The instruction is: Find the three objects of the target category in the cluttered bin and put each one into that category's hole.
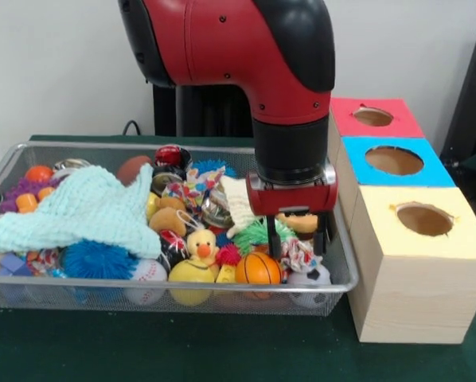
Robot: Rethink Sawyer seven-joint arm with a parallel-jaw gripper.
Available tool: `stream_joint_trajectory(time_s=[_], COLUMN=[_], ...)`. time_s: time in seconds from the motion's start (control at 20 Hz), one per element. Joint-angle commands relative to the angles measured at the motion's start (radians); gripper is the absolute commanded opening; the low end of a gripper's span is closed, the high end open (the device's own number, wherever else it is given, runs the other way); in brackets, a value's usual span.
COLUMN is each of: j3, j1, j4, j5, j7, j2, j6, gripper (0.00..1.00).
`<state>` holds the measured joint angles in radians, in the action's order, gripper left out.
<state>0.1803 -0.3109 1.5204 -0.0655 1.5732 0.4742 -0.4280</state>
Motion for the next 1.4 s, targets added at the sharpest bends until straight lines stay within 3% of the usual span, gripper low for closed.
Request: stream_joint_trajectory(time_s=[0.05,0.55,1.3,1.35,1.4], j3=[0.035,-0.011,-0.017,-0.017,-0.020], j1=[0.014,0.056,0.064,0.065,0.067], j4=[0.003,-0.049,-0.015,-0.015,-0.016], j5=[-0.033,-0.041,-0.045,-0.043,-0.042], j7=[0.090,0.109,0.109,0.109,0.110], j2=[-0.066,-0.126,-0.096,-0.096,-0.095], j6=[0.031,0.048,0.089,0.090,0.088], gripper=[1.00,1.00,1.00,0.00,0.00])
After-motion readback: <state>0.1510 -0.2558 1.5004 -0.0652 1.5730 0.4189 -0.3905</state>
